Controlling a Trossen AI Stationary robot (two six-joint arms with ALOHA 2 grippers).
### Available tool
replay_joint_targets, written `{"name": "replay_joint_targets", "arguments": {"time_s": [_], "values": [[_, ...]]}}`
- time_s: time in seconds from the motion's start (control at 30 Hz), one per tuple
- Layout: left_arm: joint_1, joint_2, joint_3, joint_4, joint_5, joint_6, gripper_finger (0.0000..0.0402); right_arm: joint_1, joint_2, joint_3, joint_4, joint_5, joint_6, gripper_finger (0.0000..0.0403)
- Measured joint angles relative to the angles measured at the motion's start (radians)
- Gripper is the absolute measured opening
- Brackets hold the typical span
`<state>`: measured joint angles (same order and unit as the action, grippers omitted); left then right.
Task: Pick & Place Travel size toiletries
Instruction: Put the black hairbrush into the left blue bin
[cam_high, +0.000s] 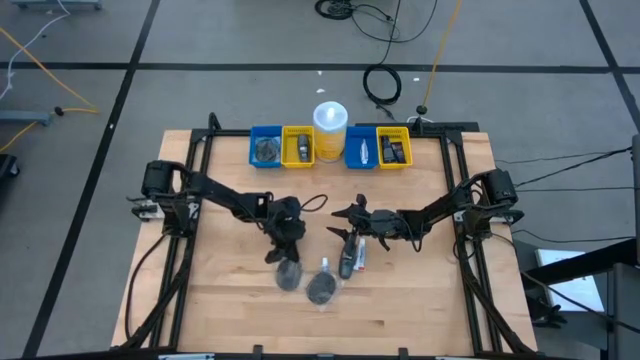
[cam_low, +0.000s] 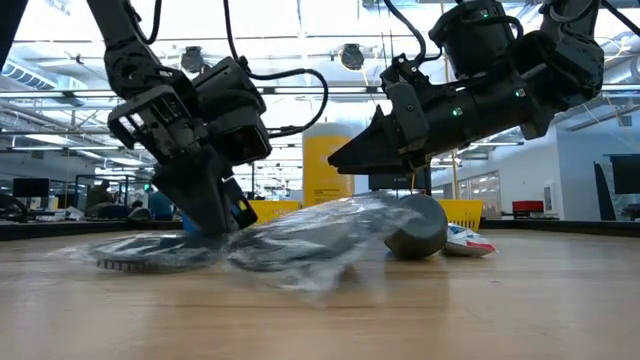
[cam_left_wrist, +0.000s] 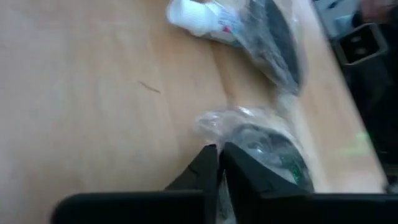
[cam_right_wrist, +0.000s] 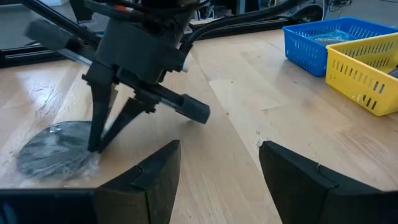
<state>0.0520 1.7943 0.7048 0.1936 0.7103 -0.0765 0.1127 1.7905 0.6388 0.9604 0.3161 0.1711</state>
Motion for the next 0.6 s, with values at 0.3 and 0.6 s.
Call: {"name": "replay_joint_targets", "arguments": {"time_s": [0.3, 0.6], "values": [[0.030, -0.149, 0.027, -0.173, 0.016, 0.033, 0.0004, 0.000, 0.000, 0.000, -0.005, 0.000, 0.000, 0.0210], [0.052, -0.491, 0.174, -0.742, -0.622, 0.308, 0.0002, 0.000, 0.000, 0.000, -0.001, 0.000, 0.000, 0.0210]]}}
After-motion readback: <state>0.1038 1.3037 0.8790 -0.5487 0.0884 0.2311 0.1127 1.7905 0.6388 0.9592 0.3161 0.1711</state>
